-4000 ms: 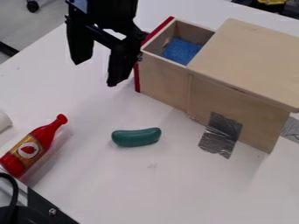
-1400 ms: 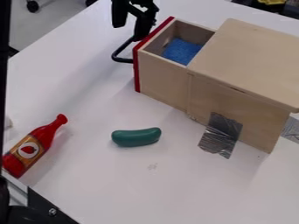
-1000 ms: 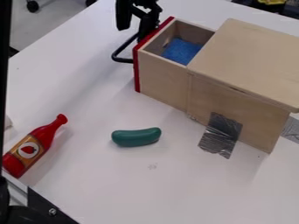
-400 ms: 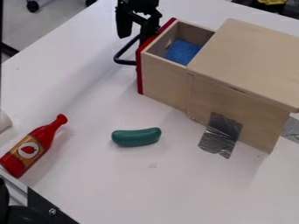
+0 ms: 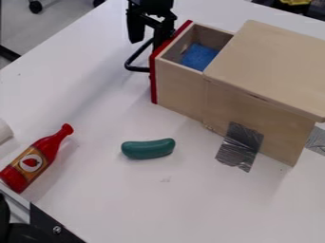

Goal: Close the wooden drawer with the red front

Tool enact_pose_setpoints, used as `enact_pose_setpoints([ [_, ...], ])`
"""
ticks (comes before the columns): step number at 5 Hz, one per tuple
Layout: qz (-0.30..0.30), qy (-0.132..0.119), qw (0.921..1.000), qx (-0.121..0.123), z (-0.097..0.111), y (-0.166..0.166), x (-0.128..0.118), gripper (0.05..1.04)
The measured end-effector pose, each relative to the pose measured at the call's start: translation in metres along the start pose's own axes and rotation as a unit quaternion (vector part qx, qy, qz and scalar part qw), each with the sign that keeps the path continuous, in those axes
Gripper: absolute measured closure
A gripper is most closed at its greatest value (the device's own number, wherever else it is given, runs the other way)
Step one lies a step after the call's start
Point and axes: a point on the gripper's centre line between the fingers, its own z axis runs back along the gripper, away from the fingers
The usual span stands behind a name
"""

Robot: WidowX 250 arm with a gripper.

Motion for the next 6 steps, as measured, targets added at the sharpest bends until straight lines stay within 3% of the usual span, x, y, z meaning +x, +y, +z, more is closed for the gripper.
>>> enact_pose_setpoints([
  [6,-0.020,-0.008,0.9997,-0.008,0.000,-0.017,0.006,0.086],
])
